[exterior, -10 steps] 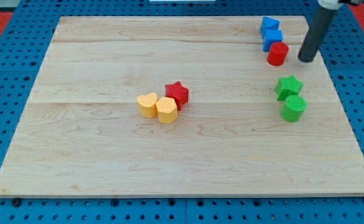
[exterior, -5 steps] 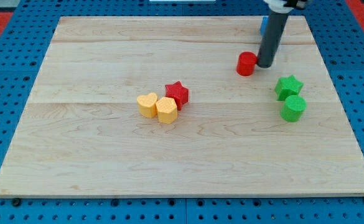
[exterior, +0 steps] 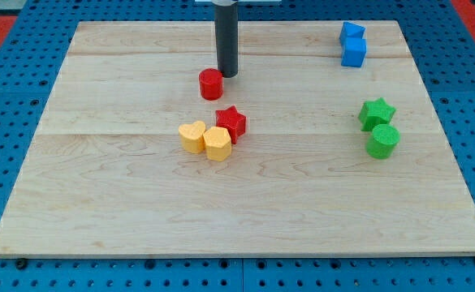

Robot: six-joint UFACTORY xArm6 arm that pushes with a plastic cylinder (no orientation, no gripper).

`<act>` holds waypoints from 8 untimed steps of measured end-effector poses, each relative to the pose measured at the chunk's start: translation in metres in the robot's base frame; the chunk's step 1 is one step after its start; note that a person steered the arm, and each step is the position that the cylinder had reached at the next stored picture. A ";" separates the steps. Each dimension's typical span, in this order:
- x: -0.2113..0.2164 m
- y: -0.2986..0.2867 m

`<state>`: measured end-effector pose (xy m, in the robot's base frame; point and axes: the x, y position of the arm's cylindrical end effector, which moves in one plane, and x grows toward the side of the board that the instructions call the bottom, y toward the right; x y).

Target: Slide the red circle towards the center of the board

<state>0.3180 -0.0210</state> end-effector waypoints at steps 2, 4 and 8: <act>0.000 -0.051; 0.005 -0.050; 0.031 -0.024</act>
<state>0.3486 -0.0448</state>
